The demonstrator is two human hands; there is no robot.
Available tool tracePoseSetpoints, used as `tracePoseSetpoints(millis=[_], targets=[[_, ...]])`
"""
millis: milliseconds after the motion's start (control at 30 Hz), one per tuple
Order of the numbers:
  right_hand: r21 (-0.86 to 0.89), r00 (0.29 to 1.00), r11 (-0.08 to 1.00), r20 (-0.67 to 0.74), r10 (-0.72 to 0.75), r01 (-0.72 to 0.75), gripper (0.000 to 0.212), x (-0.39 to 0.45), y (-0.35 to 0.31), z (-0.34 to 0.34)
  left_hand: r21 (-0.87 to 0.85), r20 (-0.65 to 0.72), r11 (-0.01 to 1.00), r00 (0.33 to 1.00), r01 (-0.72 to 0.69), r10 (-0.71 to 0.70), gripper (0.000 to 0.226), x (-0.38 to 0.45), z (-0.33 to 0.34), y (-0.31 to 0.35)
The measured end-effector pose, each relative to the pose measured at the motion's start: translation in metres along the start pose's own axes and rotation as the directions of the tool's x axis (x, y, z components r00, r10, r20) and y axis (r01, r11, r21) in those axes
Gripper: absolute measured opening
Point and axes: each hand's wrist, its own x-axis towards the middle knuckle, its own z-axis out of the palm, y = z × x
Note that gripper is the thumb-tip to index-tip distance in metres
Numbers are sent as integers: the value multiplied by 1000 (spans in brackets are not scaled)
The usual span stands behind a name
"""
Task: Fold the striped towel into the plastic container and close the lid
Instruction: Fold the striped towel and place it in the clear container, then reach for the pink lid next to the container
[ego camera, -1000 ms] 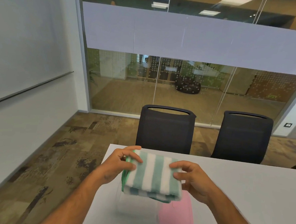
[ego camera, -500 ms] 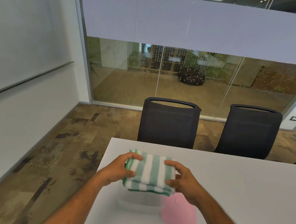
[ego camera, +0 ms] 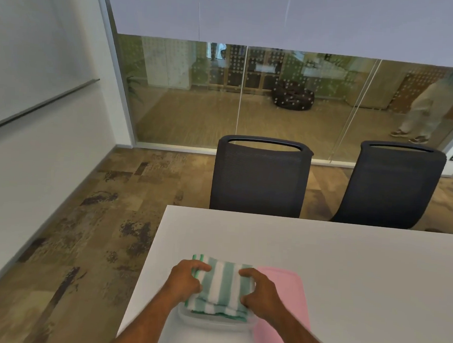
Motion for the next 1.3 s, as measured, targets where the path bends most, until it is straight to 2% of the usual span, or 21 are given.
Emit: tracePoseSetpoints(millis=[133, 233, 400, 567, 667, 767, 867, 967, 1033, 1100, 1200, 1300], targets=[[-200, 998, 979, 44, 37, -27, 63, 12, 6, 12, 105, 57, 993, 997, 47, -53, 57, 12, 15, -9], [-325, 995, 945, 72, 63, -36, 64, 20, 5, 22, 107, 86, 988, 989, 109, -118, 55, 19, 26, -13], [-471, 993, 882, 91, 79, -27, 49, 28, 4, 39, 76, 80, 975, 973, 210, -216, 49, 32, 38, -18], [-524, 992, 851, 99, 76, -13, 43, 29, 5, 50, 84, 84, 970, 969, 227, -234, 54, 36, 47, -23], [-459, 991, 888, 101, 92, -36, 51, 29, 3, 45, 125, 77, 974, 977, 191, -201, 57, 30, 52, -19], [-308, 996, 950, 61, 67, -45, 58, 25, -1, 30, 190, 34, 972, 989, 135, -144, 64, 25, 57, -8], [-55, 993, 998, -121, -6, -1, 45, 17, -1, 8, 113, 33, 994, 999, 3, -7, 62, 17, 68, 8], [134, 936, 991, -352, 18, 31, 35, 10, 6, -24, -53, 55, 994, 994, -96, 99, 55, 7, 85, 28], [208, 882, 978, -458, 111, -16, 31, 9, 21, -46, -169, 91, 983, 992, -76, 93, 53, 2, 100, 45], [249, 846, 962, -483, 226, -114, 27, 9, 46, -60, -278, 135, 960, 989, -29, 68, 51, 0, 118, 58], [196, 825, 937, -445, 347, -288, 28, 5, 90, -67, -374, 208, 925, 978, 63, 17, 55, -3, 146, 76], [112, 831, 905, -364, 421, -410, 39, -2, 125, -61, -394, 266, 905, 963, 158, -52, 68, -5, 172, 85]])
